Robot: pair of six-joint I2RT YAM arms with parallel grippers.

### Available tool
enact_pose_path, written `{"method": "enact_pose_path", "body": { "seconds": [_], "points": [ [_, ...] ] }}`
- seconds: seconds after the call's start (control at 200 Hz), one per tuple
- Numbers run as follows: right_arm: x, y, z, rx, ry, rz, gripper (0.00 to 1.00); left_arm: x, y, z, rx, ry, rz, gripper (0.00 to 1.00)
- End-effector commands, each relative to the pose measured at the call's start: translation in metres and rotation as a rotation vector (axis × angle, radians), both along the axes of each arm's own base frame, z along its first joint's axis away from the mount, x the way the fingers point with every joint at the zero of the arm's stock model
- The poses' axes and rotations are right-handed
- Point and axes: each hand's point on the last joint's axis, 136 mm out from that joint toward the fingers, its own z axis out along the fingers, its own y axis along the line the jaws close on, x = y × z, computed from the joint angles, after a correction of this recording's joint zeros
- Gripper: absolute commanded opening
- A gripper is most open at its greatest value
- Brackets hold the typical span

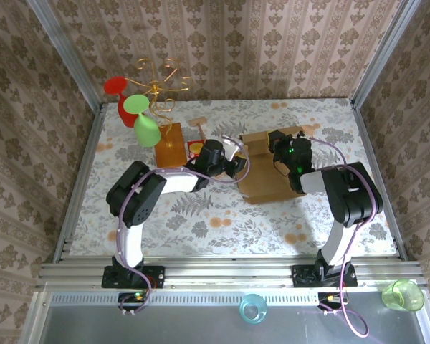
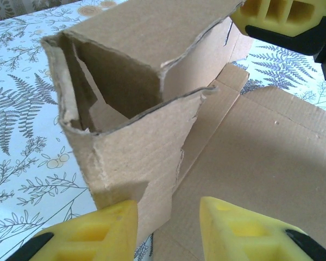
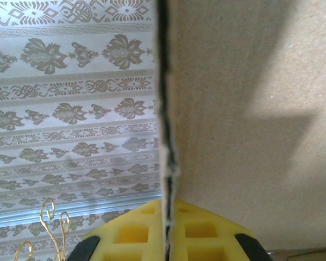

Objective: Fold the paper box

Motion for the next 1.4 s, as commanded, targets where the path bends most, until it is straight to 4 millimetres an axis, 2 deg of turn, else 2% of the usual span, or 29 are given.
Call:
{"method": "enact_pose_path", "body": {
  "seconds": [0.0, 0.15, 0.24, 0.36, 0.5, 0.565, 0.69, 0.795, 0.915, 1.105, 1.175, 1.255, 1.32, 1.395],
  "points": [
    [-0.016, 0.016, -0.058, -0.013, 0.176, 0.055, 0.00, 0.017, -0.007, 0.026, -0.065, -0.058, 0.016, 0.35],
    [-0.015, 0.019, -0.058, -0.012, 0.178, 0.057, 0.00, 0.022, -0.009, 0.028, -0.064, -0.063, 0.031, 0.28],
    [-0.015, 0.021, -0.060, -0.010, 0.186, 0.061, 0.00, 0.026, -0.010, 0.029, -0.065, -0.065, 0.042, 0.28],
    [-0.015, 0.022, -0.063, -0.002, 0.196, 0.061, 0.00, 0.032, -0.009, 0.029, -0.064, -0.070, 0.078, 0.38],
    [-0.014, 0.023, -0.064, 0.000, 0.203, 0.062, 0.00, 0.041, -0.006, 0.024, -0.048, -0.077, 0.125, 0.40],
    [-0.013, 0.023, -0.066, 0.000, 0.206, 0.064, 0.00, 0.046, -0.003, 0.023, -0.041, -0.079, 0.151, 0.38],
    [-0.012, 0.025, -0.067, 0.005, 0.209, 0.068, 0.00, 0.055, 0.000, 0.020, -0.031, -0.084, 0.197, 0.25],
    [-0.012, 0.025, -0.070, 0.011, 0.213, 0.068, 0.00, 0.060, -0.001, 0.018, -0.039, -0.076, 0.218, 0.24],
    [-0.010, 0.026, -0.071, 0.018, 0.218, 0.068, 0.00, 0.064, -0.006, 0.017, -0.052, -0.069, 0.218, 0.34],
    [-0.008, 0.027, -0.070, 0.033, 0.222, 0.073, 0.00, 0.072, -0.005, 0.015, -0.050, -0.071, 0.264, 0.43],
    [-0.008, 0.028, -0.070, 0.037, 0.225, 0.074, 0.00, 0.077, -0.005, 0.015, -0.048, -0.071, 0.282, 0.39],
    [-0.007, 0.028, -0.070, 0.035, 0.230, 0.074, 0.00, 0.082, -0.006, 0.015, -0.050, -0.071, 0.284, 0.26],
    [-0.006, 0.027, -0.070, 0.034, 0.227, 0.070, 0.00, 0.081, -0.009, 0.018, -0.056, -0.073, 0.273, 0.19],
    [-0.009, 0.020, -0.063, 0.036, 0.196, 0.038, 0.00, 0.074, -0.010, 0.025, -0.064, -0.083, 0.256, 0.20]
  ]
}}
